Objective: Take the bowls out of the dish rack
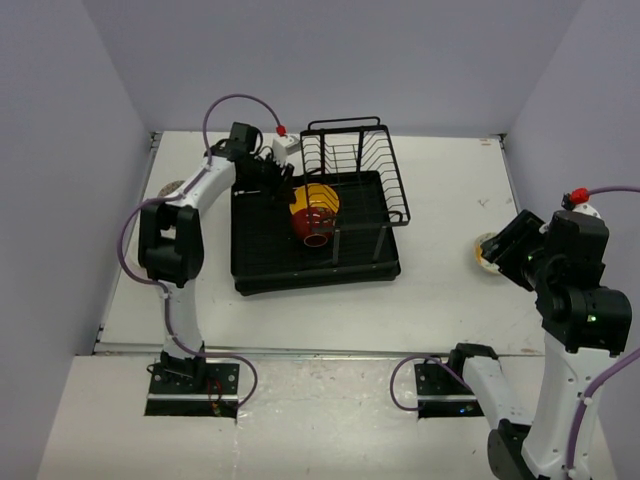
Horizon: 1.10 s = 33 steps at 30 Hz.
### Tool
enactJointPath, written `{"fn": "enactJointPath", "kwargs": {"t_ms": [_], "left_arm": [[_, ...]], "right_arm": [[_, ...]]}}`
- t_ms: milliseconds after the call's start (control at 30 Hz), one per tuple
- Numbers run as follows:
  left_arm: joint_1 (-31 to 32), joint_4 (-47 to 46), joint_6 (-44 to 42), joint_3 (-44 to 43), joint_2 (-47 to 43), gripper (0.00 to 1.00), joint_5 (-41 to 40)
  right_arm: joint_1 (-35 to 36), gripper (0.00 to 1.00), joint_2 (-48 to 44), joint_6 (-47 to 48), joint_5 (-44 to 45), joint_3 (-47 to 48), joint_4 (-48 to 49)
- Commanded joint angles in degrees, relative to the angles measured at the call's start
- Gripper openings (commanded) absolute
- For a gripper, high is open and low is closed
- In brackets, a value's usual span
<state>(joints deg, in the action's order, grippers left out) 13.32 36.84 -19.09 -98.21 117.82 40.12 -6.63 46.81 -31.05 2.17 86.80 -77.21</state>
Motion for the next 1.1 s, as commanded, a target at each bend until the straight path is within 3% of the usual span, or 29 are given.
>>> {"fn": "enactJointPath", "kwargs": {"t_ms": [0, 300, 467, 567, 833, 1067], "left_arm": [[3.2, 0.6, -2.5, 2.2, -3.4, 0.48, 1.5], [3.8, -0.5, -1.7, 2.1, -1.2, 0.44, 0.8], [3.8, -1.5, -0.9, 0.7, -0.5, 0.22, -0.1], [3.3, -2.3, -0.4, -0.1, 0.1, 0.01, 0.2], [1.2, -1.7, 1.1, -4.4, 1.8, 0.0, 7.8], [0.4, -3.8, 3.7, -6.9, 2.8, 0.0, 7.3]], "right_arm": [[0.3, 0.59, 0.1, -0.2, 0.3, 0.2, -2.4], [0.4, 0.58, -0.2, -0.2, 0.9, 0.7, -3.3], [0.4, 0.59, -0.4, -0.2, 0.8, 0.1, -3.2], [0.4, 0.59, -0.5, -0.5, 0.4, -0.3, -2.8], [0.3, 0.59, 0.5, -0.2, 0.6, -0.1, -2.9], [0.4, 0.58, 1.6, 0.0, 0.0, 0.5, -2.5]]}}
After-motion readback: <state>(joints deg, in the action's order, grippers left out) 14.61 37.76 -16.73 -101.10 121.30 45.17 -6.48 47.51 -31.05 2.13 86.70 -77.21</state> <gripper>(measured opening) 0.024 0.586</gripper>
